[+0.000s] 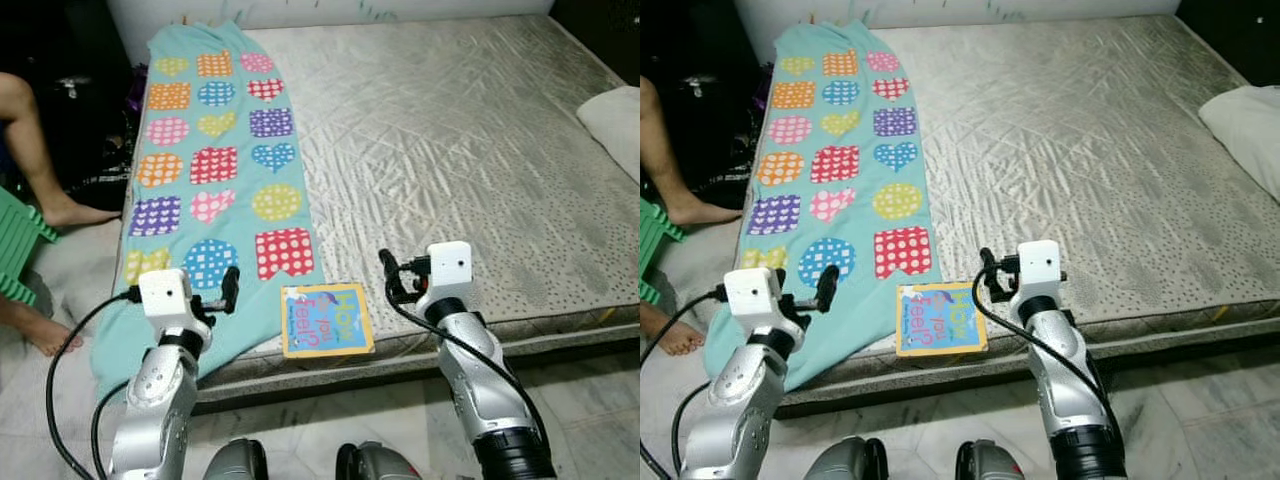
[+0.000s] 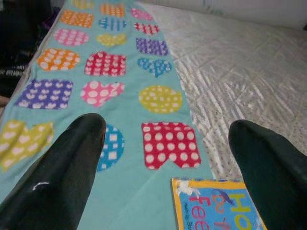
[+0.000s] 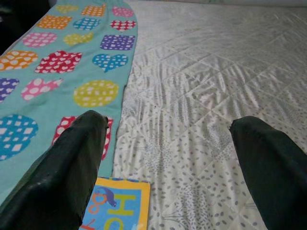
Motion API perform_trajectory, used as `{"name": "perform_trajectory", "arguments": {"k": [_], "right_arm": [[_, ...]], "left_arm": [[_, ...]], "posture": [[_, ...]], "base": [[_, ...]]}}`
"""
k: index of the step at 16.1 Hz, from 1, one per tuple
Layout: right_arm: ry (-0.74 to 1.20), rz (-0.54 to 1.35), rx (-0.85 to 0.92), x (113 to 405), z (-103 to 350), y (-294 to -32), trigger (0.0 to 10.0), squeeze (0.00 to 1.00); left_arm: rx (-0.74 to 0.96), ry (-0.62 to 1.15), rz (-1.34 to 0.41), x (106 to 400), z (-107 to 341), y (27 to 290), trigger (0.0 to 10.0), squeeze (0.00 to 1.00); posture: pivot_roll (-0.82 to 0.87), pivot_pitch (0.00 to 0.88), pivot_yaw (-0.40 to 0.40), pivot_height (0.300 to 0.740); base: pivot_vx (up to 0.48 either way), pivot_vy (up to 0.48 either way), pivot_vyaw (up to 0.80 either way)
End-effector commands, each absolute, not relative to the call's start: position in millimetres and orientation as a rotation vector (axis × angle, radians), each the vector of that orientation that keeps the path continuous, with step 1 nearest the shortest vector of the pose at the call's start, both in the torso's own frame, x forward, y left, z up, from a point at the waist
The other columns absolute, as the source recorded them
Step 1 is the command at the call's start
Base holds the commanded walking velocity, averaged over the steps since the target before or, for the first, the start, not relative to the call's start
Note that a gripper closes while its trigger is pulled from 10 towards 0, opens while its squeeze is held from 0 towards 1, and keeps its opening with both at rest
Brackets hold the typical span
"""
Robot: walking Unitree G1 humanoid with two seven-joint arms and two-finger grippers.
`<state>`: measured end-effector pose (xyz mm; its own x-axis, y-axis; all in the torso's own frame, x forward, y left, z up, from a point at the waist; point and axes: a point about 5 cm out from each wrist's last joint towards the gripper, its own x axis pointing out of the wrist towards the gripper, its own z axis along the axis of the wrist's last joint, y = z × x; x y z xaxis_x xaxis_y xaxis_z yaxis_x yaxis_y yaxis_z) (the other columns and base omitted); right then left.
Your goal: Clean up the room
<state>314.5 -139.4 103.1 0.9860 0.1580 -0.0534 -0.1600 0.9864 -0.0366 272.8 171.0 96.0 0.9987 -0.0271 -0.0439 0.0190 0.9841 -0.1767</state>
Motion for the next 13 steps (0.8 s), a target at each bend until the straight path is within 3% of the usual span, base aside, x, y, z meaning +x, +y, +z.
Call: {"name": "perform_trajectory", "arguments": {"k": [1,13], "right_arm": [[0.055,0.165,-0.043,317,103,-137,10.0,0.00],[-0.007,0.115,-0.050,337,122,-146,10.0,0.00]], "left_arm": [[-0.158,0.045,-0.012,273,97,174,10.0,0.00],[-0.174,0.005,0.012,279,104,183,10.0,0.00]], "posture": [[-0.03,0.162,-0.003,0.688],[-0.05,0.067,-0.019,0.688]], "base": [[0.000,0.000,0.00],[0.000,0.000,0.00]]}}
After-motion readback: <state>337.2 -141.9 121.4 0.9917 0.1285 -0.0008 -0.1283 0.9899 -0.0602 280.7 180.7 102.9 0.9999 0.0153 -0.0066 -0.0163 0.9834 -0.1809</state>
